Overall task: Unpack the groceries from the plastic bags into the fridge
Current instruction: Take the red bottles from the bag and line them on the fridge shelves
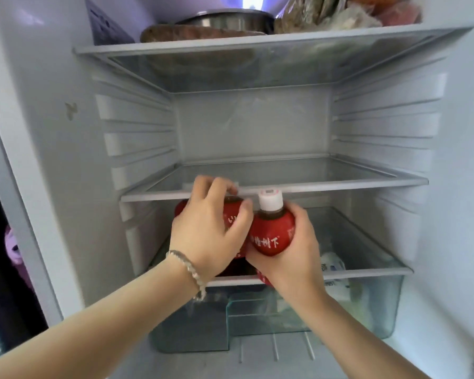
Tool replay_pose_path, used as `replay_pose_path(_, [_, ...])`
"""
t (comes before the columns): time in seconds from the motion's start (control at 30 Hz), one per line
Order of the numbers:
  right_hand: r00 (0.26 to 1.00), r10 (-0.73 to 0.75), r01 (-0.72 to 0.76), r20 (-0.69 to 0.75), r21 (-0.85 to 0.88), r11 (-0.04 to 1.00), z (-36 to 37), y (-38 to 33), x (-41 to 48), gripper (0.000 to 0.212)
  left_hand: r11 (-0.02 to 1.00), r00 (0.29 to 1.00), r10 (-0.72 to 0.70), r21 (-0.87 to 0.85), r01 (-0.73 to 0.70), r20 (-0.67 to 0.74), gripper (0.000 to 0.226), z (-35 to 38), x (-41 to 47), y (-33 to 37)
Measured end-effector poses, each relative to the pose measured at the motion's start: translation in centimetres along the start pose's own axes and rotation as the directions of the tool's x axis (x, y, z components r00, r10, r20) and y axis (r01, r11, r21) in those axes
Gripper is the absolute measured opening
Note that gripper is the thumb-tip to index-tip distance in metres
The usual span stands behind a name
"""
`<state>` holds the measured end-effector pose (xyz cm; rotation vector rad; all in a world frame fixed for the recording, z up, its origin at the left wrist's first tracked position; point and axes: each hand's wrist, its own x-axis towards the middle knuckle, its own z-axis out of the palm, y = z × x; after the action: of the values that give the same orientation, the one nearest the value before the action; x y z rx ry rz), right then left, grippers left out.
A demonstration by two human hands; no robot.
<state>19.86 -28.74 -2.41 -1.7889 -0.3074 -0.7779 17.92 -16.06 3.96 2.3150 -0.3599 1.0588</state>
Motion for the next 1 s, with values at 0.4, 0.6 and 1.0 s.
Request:
replay_pose_path(0.4, [0.992,0.123,-0.123,-0.001,-0.012,0.992,0.1,0.9,0.7,0.077,0.867,0.858,-0.488,-0.027,0.498,0.163,0.101,4.0,0.0,-4.6])
replay_pose_path(0.6, [0.986,0.152,-0.136,0.063,-0.209,0.968,2.5,2.3,3.6,0.088,0.863,0.845,-0.501,0.177,0.473,0.188,0.117,5.8,0.8,-6.0])
replay_pose_path(1.0, [0.951,0.268,-0.062,0.156,-0.753,0.656,8.3,3.5,9.2,0.079,0.765,0.766,-0.630,0.271,0.584,0.126,0.076,7.5,3.7,-10.2])
